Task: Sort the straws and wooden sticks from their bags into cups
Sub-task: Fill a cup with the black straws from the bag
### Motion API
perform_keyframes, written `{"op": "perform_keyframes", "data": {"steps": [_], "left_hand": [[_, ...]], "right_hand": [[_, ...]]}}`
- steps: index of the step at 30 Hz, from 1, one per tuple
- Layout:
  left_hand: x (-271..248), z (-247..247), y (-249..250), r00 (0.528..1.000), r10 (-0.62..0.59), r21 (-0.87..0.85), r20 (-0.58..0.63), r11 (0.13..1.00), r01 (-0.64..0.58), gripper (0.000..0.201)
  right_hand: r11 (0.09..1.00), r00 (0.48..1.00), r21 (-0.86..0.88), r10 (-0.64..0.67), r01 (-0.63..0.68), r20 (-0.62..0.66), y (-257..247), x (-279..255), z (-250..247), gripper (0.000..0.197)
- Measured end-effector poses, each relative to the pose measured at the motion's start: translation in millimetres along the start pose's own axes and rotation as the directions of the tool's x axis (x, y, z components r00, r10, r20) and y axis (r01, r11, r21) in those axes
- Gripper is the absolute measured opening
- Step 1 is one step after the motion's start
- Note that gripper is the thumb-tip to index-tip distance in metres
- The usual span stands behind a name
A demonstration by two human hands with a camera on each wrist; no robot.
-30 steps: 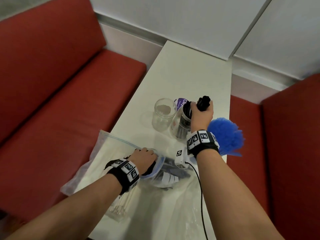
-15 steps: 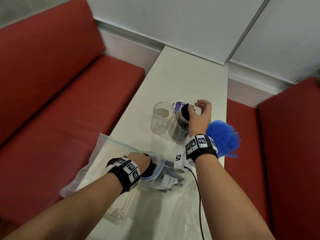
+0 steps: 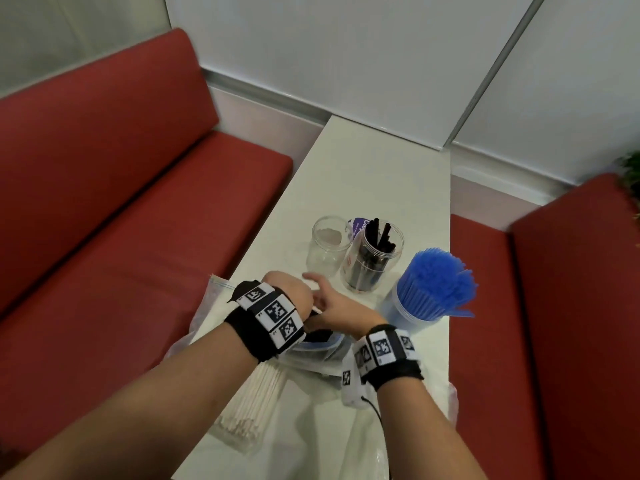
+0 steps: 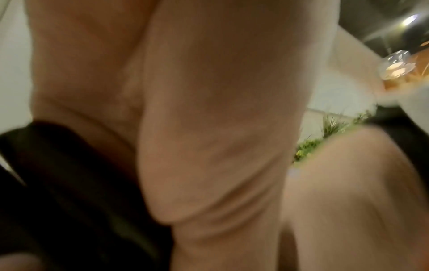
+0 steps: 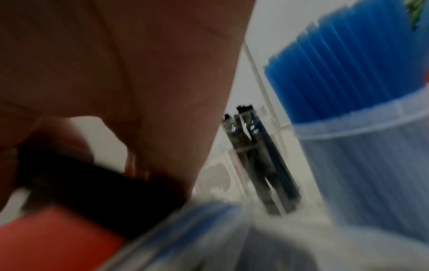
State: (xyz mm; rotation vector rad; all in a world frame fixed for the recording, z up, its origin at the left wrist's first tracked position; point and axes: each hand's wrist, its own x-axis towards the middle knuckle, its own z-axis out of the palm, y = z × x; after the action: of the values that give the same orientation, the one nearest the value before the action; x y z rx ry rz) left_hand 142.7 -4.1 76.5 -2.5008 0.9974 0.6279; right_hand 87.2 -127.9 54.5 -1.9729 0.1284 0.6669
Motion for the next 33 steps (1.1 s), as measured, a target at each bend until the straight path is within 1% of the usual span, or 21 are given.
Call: {"op": "perform_keyframes", "data": {"steps": [1,2,3,4,5,7,11,13,15,17,19,21,22,23,24,25,26,27,29,31,33], "left_hand": [[-6.5,-12.9,1.1,1.000,-0.016,0.028,-0.007,0.999,0.016,0.016],[-14.4,-28.5,2.5,0.999,-0.029,0.063,-0.027,0.998,0.031,0.015],[-24.3,-42.9,2.7,0.998,-0.045,0.093,-0.043,0.994,0.049,0.014],[-33.7,-57.1,2.5,0.997,-0.048,0.110,-0.058,0.992,0.054,0.012],[-43.3,-70.9,1.4,0.993,-0.015,0.120,-0.113,0.992,0.029,0.011],[-59.7,-91.3,-7.3,0.953,0.062,0.071,-0.296,0.997,-0.043,0.030],[-70.1,-112.5,-30.5,0.760,0.008,-0.148,-0.650,0.979,-0.137,0.064],[-70.6,-111.7,-31.6,0.757,0.028,-0.222,-0.652,0.949,-0.226,0.069],[-71.4,-108.4,-22.9,0.773,0.134,-0.173,-0.620,0.938,-0.301,0.064],[-73.0,-108.0,-16.1,0.746,0.213,-0.198,-0.631,0.885,-0.421,0.058],[-74.0,-110.0,-19.8,0.651,0.158,-0.411,-0.742,0.661,-0.628,0.050],[-71.0,-110.0,-31.8,0.569,-0.135,-0.583,-0.811,0.273,-0.765,0.044],[-67.4,-108.5,-37.8,0.588,-0.289,-0.629,-0.756,0.072,-0.774,0.044],[-62.1,-104.8,-41.8,0.665,-0.374,-0.680,-0.646,-0.114,-0.724,0.044],[-54.9,-97.8,-44.4,0.784,-0.362,-0.748,-0.505,-0.270,-0.607,0.044],[-47.1,-89.0,-43.6,0.898,-0.256,-0.816,-0.358,-0.381,-0.434,0.045],[-39.5,-78.1,-39.8,0.970,-0.085,-0.857,-0.227,-0.455,-0.241,0.049],[-33.3,-66.4,-33.8,0.987,0.103,-0.853,-0.124,-0.519,-0.053,0.052],[-24.5,-48.1,-18.2,0.925,0.376,-0.725,-0.060,-0.653,0.219,0.050],[-21.8,-42.5,-2.3,0.862,0.496,-0.538,-0.108,-0.758,0.369,0.039],[-22.7,-45.5,8.0,0.810,0.555,-0.445,-0.187,-0.783,0.434,0.035]], "right_hand": [[0.997,0.998,-0.076,-0.026,0.021,-0.059,3.1,4.4,10.9,0.076],[0.989,0.985,-0.143,-0.055,0.031,-0.162,5.0,8.1,20.1,0.052],[0.989,0.958,-0.146,-0.069,0.029,-0.277,2.1,7.9,27.2,0.020],[0.995,0.927,-0.087,-0.079,0.050,-0.366,-1.7,5.9,32.2,0.009],[0.996,0.898,-0.011,-0.087,0.091,-0.432,-3.8,4.3,35.6,0.021],[0.962,0.851,0.172,-0.094,0.210,-0.517,-8.3,0.9,38.5,0.023],[0.924,0.818,0.255,-0.096,0.285,-0.567,-16.8,-7.9,36.5,0.025],[0.930,0.807,0.238,-0.093,0.279,-0.583,-23.9,-6.3,30.9,0.026],[0.952,0.808,0.220,-0.044,0.211,-0.587,-36.7,-5.8,26.0,0.019],[0.948,0.780,0.216,-0.049,0.232,-0.624,-45.1,-12.0,21.3,0.008],[0.927,0.778,0.212,-0.117,0.308,-0.617,-49.3,-25.1,17.0,0.016],[0.895,0.740,0.239,-0.135,0.376,-0.658,-58.7,-43.8,9.1,0.032],[0.873,0.718,0.245,-0.157,0.423,-0.678,-64.6,-51.5,2.4,0.033],[0.836,0.689,0.258,-0.182,0.484,-0.702,-73.4,-59.5,-5.8,0.031],[0.783,0.656,0.282,-0.203,0.554,-0.727,-83.8,-68.1,-12.9,0.028],[0.726,0.623,0.302,-0.219,0.618,-0.750,-93.8,-74.5,-20.9,0.025],[0.670,0.596,0.318,-0.232,0.671,-0.768,-102.3,-80.3,-27.5,0.024],[0.619,0.578,0.334,-0.245,0.711,-0.778,-108.9,-84.1,-32.4,0.023],[0.548,0.565,0.358,-0.270,0.756,-0.780,-116.0,-87.2,-34.5,0.023],[0.552,0.572,0.359,-0.277,0.753,-0.773,-115.0,-86.7,-29.9,0.021],[0.613,0.579,0.326,-0.269,0.720,-0.770,-110.2,-86.3,-22.9,0.020]]}}
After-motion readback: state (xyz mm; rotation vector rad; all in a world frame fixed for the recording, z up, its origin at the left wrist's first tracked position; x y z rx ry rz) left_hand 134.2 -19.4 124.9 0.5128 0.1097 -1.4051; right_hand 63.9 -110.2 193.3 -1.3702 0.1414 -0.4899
